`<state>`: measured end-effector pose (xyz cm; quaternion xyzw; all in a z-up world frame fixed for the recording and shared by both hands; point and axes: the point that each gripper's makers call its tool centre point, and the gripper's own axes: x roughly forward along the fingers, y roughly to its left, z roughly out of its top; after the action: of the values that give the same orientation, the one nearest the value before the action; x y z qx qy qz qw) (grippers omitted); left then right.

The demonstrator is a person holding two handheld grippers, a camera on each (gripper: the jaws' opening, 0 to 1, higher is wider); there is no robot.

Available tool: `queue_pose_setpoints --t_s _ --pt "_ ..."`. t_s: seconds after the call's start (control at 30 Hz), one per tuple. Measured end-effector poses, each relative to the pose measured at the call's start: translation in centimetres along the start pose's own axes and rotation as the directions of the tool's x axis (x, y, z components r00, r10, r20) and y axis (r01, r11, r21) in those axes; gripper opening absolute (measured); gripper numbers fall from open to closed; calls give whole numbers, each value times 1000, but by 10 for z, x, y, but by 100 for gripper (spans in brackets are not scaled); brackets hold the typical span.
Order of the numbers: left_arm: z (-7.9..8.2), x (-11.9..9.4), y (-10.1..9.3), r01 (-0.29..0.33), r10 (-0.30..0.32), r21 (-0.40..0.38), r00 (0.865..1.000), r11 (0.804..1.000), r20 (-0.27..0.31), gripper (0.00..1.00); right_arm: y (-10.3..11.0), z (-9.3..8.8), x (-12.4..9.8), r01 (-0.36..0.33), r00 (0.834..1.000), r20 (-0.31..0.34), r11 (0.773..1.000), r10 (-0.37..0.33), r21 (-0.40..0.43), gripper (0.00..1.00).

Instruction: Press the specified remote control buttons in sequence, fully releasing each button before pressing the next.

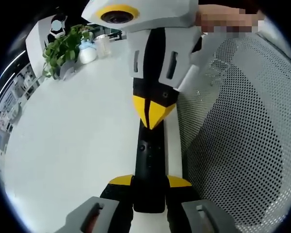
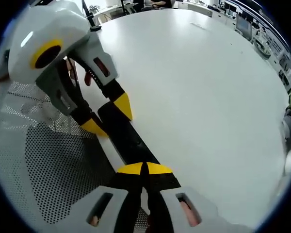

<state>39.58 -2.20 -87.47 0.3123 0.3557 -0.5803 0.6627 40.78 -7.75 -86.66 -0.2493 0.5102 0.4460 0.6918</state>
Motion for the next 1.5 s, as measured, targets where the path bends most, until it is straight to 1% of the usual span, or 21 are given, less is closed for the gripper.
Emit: queue_pose_setpoints --t_s 0.23,0.43,0.63,0.9,1.5 --pt "0 0 0 -1 1 -7 1000 1000 3 25 0 0 0 4 1000 7 1000 -4 -2 0" --pt "0 0 0 -2 2 -11 1000 1000 6 25 -1 -1 0 -11 1000 24 999 10 42 0" --pt "0 0 1 -4 4 -17 1000 1000 11 25 0 0 0 -3 1000 21 1000 3 15 0" --pt "1 0 1 -5 6 -25 1000 1000 25 25 0 0 0 -5 1000 22 1000 5 14 0" --pt "1 0 1 -6 7 -21 1000 1000 26 25 0 0 1 -2 1000 16 1000 2 8 0"
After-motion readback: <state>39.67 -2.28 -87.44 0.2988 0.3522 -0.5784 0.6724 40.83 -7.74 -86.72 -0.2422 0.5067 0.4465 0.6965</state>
